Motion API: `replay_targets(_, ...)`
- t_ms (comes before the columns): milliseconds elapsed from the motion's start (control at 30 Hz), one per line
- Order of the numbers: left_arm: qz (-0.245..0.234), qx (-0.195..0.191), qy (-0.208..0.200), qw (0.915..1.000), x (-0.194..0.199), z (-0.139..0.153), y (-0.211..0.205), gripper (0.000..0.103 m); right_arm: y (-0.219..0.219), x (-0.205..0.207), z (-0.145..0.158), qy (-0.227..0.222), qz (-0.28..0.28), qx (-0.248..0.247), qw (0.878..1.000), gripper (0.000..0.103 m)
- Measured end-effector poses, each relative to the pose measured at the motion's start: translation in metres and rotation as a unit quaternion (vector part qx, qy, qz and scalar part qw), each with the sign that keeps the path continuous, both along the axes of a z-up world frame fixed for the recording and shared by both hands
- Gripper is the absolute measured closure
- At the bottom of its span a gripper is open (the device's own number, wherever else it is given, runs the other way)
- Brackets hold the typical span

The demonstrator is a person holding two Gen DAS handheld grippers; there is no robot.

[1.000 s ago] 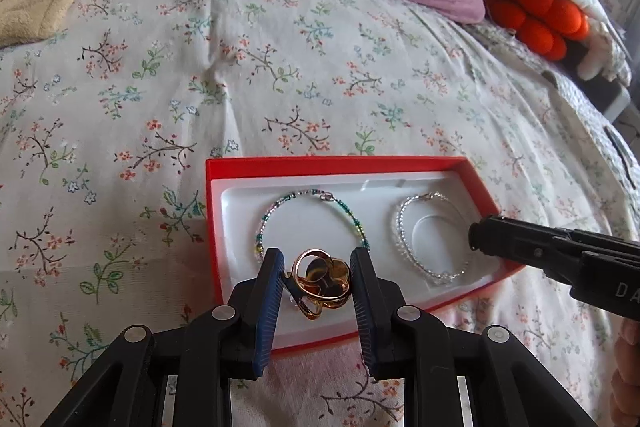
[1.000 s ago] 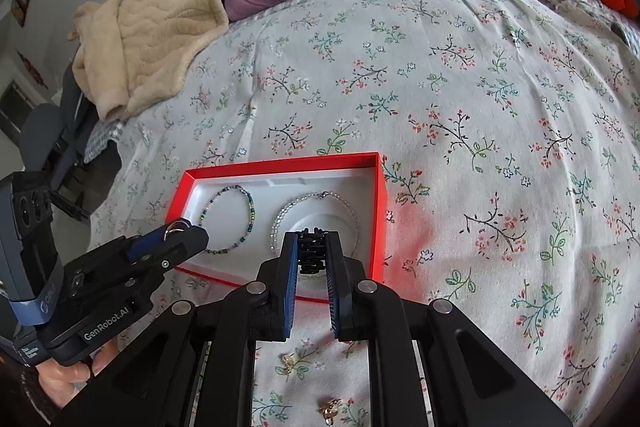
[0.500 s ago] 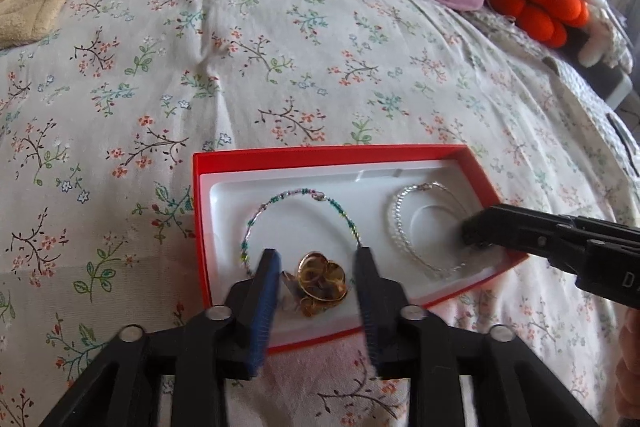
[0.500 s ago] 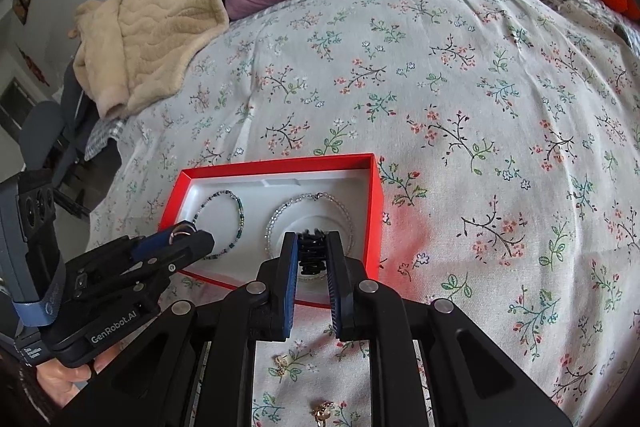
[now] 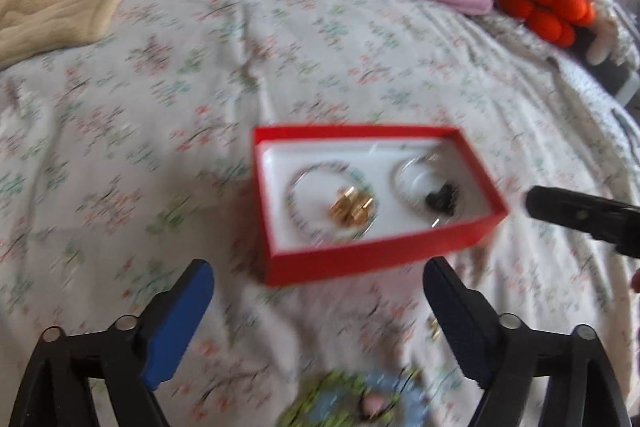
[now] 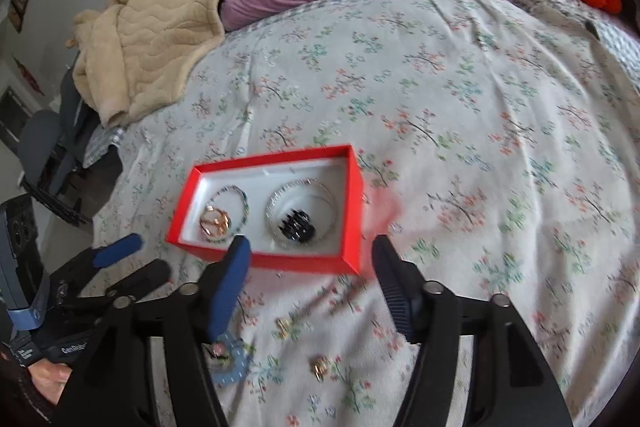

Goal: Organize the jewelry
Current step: 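Withdraw both tools back toward the remaining jewelry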

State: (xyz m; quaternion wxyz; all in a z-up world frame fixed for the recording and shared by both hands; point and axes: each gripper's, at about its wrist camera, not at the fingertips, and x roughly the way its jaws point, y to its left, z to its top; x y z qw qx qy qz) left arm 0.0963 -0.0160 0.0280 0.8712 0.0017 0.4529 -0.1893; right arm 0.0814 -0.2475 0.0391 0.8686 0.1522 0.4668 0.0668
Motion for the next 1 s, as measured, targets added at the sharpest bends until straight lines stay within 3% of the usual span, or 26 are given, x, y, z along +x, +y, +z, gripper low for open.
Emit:
replay_targets(433, 0.050, 0.051, 0.061, 0.9955, -0.037, -0.021, 0.045, 0.004, 0.023, -0.039, -0.024, 0.089, -0.019, -0.079, 0.993, 0.026)
replay_targets(833, 0.050, 0.038, 0.071, 0.9955, -0.046, -0.021, 0.057, 0.004, 0.029, -0.050, -0.035, 0.117, -0.030, -0.094, 0.988, 0.024)
replay_targets(1000, 0.030, 0.035, 0.085, 0.9953, -0.047, -0.030, 0.054, 0.004, 0.031, -0.055, -0.038, 0.123, -0.026, -0.099, 0.987, 0.024)
